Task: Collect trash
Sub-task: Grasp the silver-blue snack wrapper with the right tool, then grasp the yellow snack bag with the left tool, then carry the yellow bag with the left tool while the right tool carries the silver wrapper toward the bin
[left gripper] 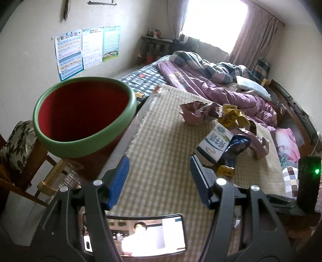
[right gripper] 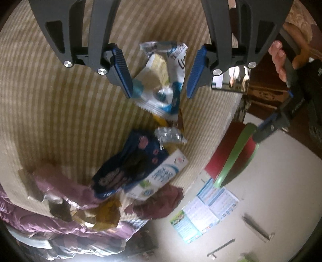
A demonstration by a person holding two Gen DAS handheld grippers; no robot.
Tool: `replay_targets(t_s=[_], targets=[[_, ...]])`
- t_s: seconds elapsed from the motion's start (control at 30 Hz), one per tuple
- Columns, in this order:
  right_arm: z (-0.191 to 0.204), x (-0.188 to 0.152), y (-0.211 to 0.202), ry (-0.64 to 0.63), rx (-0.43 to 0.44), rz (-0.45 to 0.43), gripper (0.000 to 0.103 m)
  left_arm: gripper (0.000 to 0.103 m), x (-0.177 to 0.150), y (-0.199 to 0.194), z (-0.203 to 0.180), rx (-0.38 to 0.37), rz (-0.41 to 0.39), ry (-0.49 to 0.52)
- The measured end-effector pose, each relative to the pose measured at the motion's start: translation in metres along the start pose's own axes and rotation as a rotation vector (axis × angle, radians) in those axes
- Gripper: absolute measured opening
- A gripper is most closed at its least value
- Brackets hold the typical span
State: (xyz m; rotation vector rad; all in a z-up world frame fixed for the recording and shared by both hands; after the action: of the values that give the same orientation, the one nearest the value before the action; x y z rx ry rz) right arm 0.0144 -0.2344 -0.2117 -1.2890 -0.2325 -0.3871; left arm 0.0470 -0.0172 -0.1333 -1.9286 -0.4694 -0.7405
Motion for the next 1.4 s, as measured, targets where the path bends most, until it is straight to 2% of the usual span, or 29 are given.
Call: replay_targets(t_s=[0.13,0.2,0.23,0.33,0.4,0.57,0.73,0.9,0.93,1.1,1.4], targets=[[0.005,-0.012,0.014,-0.042,-0.011,0.063,0.053,0.059,0.000,0.007,-0.010,0.000,0.015,0.014],[0.006,-0.014,0.014,-0.069,-0.020,0.054,0.039,0.059,0.000,0.012,-0.014,0.001,0.026,0.021],[0.007,-0.014,0.014,-0.082,-0.011,0.057,0.028,0.059,-0.001,0.014,-0.015,0.000,0.030,0.023],[-0.003,-0.008,0.010,-0.066,0.002,0.036,0.024,0.059,-0.003,0.023,-0.023,-0.010,0.051,0.026],[-0.015,-0.001,0.004,-0.034,-0.004,0.001,0.024,0.059,-0.005,0.028,-0.028,-0.018,0.061,0.031],[-0.051,0.020,-0.014,0.093,-0.017,-0.097,0.024,0.059,-0.022,0.058,-0.057,-0.088,0.145,0.060],[-0.066,0.020,-0.016,0.138,-0.016,-0.104,0.024,0.059,-0.039,0.089,-0.080,-0.140,0.229,0.100],[-0.072,0.019,-0.024,0.150,-0.011,-0.130,0.024,0.059,-0.049,0.113,-0.078,-0.149,0.285,0.067],[-0.073,0.018,-0.026,0.153,-0.012,-0.133,0.024,0.059,-0.050,0.114,-0.078,-0.148,0.289,0.065],[-0.072,0.019,-0.029,0.159,-0.005,-0.152,0.024,0.037,-0.054,0.117,-0.074,-0.146,0.305,0.054],[-0.059,0.021,-0.028,0.123,0.012,-0.156,0.024,0.036,-0.051,0.108,-0.069,-0.148,0.284,0.051]])
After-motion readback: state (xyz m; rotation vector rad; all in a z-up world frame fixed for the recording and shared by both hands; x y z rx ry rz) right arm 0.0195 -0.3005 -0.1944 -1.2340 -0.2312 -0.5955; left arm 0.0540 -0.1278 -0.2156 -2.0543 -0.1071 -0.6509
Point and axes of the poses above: each gripper's, at about its wrist camera, not at the fingertips, and y roughly the way its jaws point, z to its left, x to its top, the point moved 6 cm from there along y, roughly the way its jaws point, and after that the axes turned 14 degrees about -x, right-handed, at the moved point
